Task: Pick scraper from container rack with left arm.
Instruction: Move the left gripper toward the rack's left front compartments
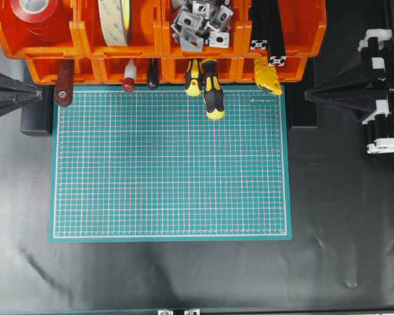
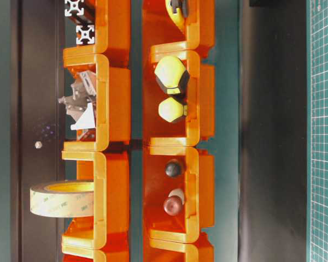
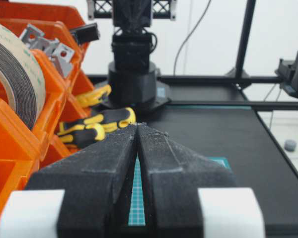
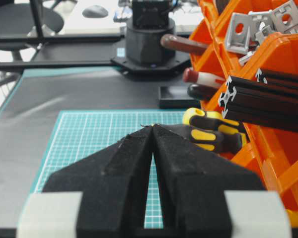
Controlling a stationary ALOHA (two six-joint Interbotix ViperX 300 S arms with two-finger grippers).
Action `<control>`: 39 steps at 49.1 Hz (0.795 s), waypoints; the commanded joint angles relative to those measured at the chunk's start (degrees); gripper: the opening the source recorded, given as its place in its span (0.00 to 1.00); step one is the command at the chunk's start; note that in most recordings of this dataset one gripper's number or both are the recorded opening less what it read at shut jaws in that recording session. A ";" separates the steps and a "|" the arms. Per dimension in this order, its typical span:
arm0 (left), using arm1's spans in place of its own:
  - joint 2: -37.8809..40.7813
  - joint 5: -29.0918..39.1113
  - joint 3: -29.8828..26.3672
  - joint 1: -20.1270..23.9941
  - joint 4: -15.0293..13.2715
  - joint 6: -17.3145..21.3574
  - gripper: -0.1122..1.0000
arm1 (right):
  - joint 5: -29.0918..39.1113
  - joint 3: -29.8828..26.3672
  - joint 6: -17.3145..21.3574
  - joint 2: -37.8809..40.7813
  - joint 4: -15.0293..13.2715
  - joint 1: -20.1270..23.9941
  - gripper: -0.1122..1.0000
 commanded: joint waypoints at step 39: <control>10.72 70.93 -36.56 -10.02 5.01 7.21 0.11 | 31.64 -19.07 3.96 7.47 -0.44 2.37 0.09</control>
